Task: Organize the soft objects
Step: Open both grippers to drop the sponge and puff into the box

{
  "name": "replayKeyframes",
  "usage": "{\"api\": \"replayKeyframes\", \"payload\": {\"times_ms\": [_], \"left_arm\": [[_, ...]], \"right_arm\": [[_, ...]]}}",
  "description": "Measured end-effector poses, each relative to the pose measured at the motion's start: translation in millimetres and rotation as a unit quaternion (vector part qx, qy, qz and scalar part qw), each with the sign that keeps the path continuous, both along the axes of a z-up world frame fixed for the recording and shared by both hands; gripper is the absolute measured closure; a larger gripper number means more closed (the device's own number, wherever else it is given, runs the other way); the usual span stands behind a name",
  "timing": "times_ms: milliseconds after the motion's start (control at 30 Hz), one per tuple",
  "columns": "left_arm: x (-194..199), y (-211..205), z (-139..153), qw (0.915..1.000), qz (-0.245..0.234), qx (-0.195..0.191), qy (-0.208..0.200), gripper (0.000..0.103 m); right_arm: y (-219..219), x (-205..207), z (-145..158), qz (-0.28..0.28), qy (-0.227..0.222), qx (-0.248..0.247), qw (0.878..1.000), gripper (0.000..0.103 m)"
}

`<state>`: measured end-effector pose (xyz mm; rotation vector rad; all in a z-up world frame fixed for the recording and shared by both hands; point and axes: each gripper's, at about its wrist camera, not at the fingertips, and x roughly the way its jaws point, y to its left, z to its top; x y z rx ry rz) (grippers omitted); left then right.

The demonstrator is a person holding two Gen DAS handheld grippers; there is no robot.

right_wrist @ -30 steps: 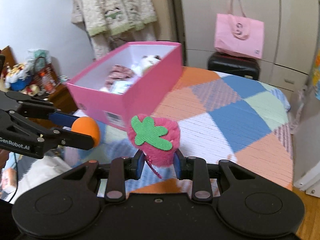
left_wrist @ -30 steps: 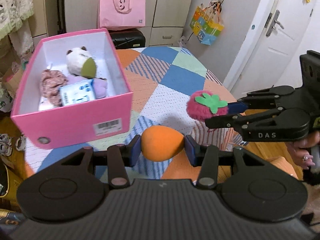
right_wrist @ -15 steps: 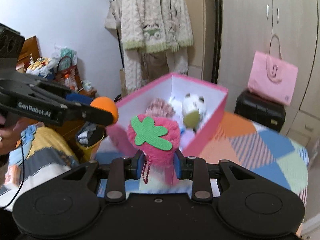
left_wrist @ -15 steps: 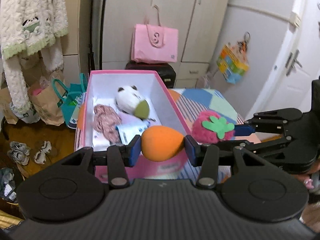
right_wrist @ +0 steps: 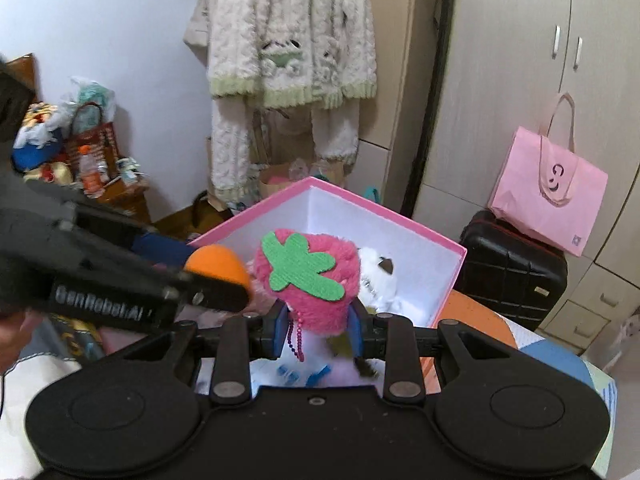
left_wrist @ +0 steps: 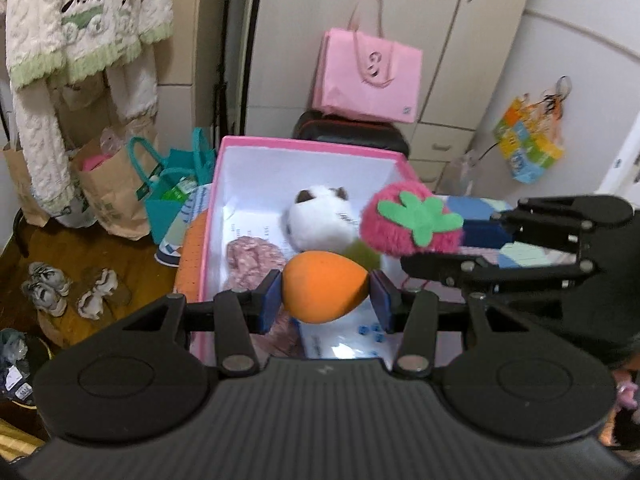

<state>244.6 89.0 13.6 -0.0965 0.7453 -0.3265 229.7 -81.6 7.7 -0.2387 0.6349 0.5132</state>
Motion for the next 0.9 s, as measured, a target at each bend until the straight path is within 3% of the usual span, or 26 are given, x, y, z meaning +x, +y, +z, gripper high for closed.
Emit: {"api": "replayKeyframes", "payload": {"times_ms": [367,433,467,533,600,800,900], "left_arm": [[34.7,-5.9,-27.3,0.9982,-0.001,0.05,0.034,0.054],[34.5,-7.0,-28.3,0.998,0.0,0.054,0.032,0.052],[33.9,-6.0,-28.6,0.9982,0.005,0.05,0.032,0.047],[33.1,-3.1,-27.5,0.9987,0.002,0.04,0.031,0.042],[28.7,-0.6,-24.5,0.9989,0.005,0.037,0.028,0.035],[8.1,2.8,-7.5,0.9991,0.008,0.042,-0.003,0.018],[-5.9,3.4,0.7,0.9986,0.007,0.051,-0.017,0.014]], "right_arm": [[8.9,53.5,-37.7,0.014,0.056,-0.023,0.998,0.064],[4.3,55.6,-39.7,0.012,0.06,-0.016,0.998,0.056],[0.2,55.6,-38.8,0.008,0.06,-0.006,0.998,0.054],[-9.9,52.8,-33.5,-0.001,0.053,0.016,0.998,0.041],[-17.2,47.4,-28.9,-0.006,0.046,0.029,0.998,0.036],[-36.4,13.6,-14.8,-0.022,0.021,0.052,0.998,0.035],[-44.2,-7.8,-6.8,-0.028,0.002,0.056,0.998,0.033]]}}
